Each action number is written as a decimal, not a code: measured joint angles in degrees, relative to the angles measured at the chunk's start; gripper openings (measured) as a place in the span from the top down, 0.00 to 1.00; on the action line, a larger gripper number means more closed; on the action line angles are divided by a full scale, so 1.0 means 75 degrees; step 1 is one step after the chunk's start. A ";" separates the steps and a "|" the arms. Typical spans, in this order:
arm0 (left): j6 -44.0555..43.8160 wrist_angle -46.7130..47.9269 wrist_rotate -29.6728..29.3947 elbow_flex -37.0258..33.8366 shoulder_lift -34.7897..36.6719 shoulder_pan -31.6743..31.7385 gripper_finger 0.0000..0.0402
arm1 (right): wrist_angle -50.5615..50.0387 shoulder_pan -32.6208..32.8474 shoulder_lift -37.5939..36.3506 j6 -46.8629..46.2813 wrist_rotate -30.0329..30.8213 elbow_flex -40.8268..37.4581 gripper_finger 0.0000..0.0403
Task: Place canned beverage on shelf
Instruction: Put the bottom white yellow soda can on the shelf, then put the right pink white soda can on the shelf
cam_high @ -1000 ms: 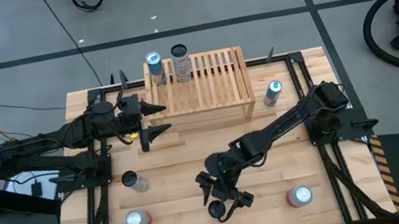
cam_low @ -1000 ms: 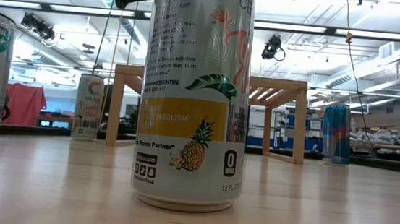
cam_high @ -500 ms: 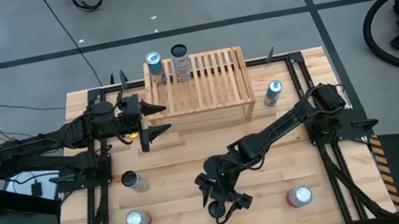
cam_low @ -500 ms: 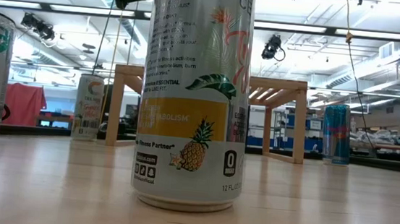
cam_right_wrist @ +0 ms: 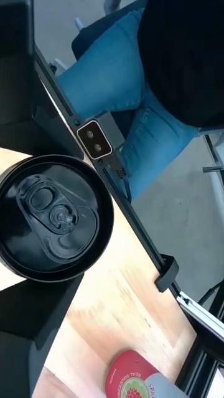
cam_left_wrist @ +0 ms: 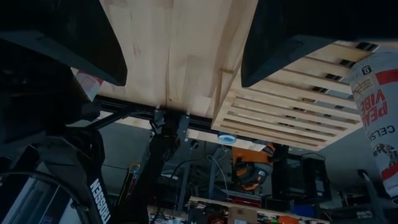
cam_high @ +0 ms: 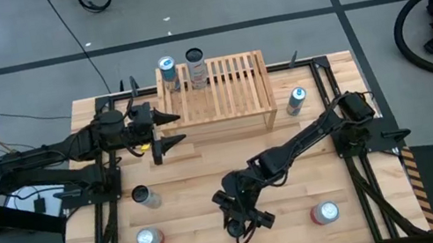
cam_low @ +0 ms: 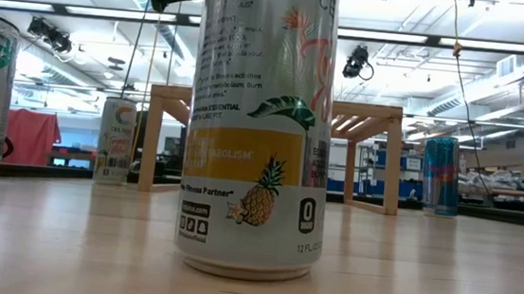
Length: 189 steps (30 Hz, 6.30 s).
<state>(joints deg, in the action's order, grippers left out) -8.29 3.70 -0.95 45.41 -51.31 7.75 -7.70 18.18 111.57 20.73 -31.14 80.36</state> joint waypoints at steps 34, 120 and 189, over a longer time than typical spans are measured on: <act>-0.0009 0.0603 -0.0006 -0.0006 0.0000 0.0000 0.21 | -0.0048 -0.0674 -0.1233 -0.3460 0.5550 0.0000 0.33; -0.0189 0.1405 -0.0005 -0.0006 0.0003 0.0000 0.21 | -0.3921 -0.7144 -0.2328 -0.2136 0.2567 0.2384 0.20; -0.1411 0.1289 -0.0009 -0.0006 0.0000 0.0000 0.21 | -0.6173 -0.2155 -0.6893 -0.3518 0.1266 0.2247 0.04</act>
<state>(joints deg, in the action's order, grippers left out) -18.87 13.37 -1.02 45.36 -51.31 7.75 -53.99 2.02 59.87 -5.66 -21.64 97.21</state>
